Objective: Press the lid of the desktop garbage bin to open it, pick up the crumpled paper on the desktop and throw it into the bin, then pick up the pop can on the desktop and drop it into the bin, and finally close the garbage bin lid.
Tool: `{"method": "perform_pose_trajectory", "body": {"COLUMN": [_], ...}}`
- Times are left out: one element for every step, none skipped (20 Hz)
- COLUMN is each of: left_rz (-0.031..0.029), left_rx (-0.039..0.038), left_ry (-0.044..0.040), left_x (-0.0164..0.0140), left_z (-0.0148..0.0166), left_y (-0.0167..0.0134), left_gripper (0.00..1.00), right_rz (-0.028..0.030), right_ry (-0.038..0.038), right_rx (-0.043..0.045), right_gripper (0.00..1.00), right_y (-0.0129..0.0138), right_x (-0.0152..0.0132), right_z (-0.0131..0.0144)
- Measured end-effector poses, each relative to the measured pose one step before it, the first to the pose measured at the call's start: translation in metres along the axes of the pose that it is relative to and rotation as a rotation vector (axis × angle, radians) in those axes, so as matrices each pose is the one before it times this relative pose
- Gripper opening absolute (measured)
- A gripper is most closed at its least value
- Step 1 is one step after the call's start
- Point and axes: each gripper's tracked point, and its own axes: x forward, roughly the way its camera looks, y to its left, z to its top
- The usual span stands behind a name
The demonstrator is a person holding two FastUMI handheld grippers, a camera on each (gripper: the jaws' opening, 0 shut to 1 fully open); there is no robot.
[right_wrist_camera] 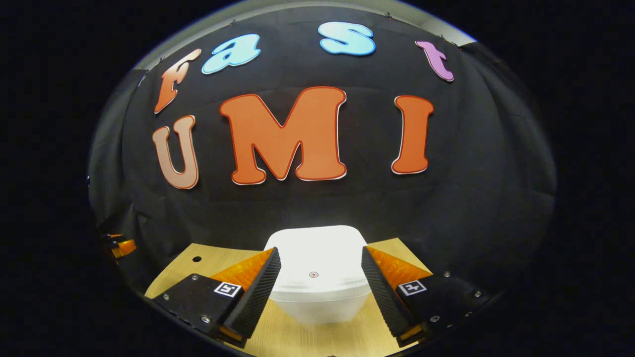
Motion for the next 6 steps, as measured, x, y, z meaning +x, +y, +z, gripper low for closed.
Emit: {"method": "perform_pose_trajectory", "body": {"left_rz": [0.00798,0.0014,-0.00555,-0.00576,-0.00558,-0.00154], "left_rx": [-0.00281,-0.00908,-0.00786,-0.00195,0.00473,0.0074], "left_ry": [-0.0042,-0.00533,-0.00195,0.00018,0.00023,0.00015], "left_x": [0.00086,0.00039,0.00142,0.00083,0.00152,0.0009], "left_z": [0.00081,0.00152,0.00174,-0.00064,-0.00119,0.00058], "left_y": [0.00036,-0.0011,-0.00576,-0.00465,-0.0027,-0.00202], "left_gripper": [1.0,1.0,1.0,1.0,1.0,1.0], "right_rz": [-0.0045,-0.00498,0.00239,0.00143,0.00141,-0.00105], "right_ry": [-0.00796,0.00321,0.00489,0.00139,-0.0016,0.00202], "right_rx": [-0.00883,-0.00358,-0.00187,0.00049,0.00122,0.00161], "right_gripper": [0.99,0.99,0.99,0.99,0.99,0.99], "right_y": [-0.00126,-0.00074,-0.00161,-0.00094,0.00073,0.00011], "right_x": [-0.00267,-0.00428,-0.00468,-0.0023,0.00099,-0.00099], "right_z": [-0.00194,-0.00434,-0.0049,-0.00282,-0.00117,-0.00108]}}
